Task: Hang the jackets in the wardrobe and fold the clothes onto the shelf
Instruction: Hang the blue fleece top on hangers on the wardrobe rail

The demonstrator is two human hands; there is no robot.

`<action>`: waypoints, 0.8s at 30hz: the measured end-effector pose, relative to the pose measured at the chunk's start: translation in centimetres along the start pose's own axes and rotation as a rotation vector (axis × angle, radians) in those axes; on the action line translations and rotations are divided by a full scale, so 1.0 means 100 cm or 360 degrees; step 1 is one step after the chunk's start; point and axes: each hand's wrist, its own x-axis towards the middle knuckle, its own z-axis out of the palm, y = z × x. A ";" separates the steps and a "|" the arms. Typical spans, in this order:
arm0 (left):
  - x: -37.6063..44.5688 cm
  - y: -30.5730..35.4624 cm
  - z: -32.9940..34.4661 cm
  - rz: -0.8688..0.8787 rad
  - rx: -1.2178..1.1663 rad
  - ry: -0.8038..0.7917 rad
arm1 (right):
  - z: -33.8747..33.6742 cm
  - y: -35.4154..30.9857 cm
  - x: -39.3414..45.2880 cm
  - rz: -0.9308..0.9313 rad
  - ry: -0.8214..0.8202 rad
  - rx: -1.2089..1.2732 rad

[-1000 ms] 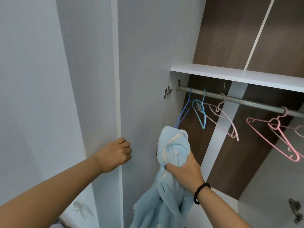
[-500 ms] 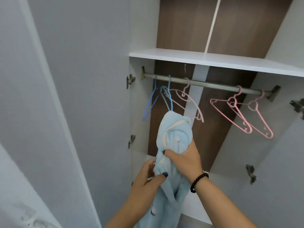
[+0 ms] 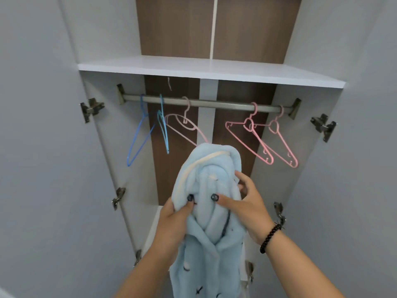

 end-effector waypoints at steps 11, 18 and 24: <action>0.067 0.020 0.051 0.0223 0.0910 0.0648 | -0.090 0.015 0.082 -0.0266 0.0476 -0.0416; 0.075 0.024 0.066 0.0743 0.1475 0.0939 | -0.098 0.012 0.113 -0.0398 0.0512 -0.0434; 0.092 0.043 0.064 0.0261 0.0775 0.0557 | -0.102 -0.006 0.139 -0.0373 0.0353 -0.0929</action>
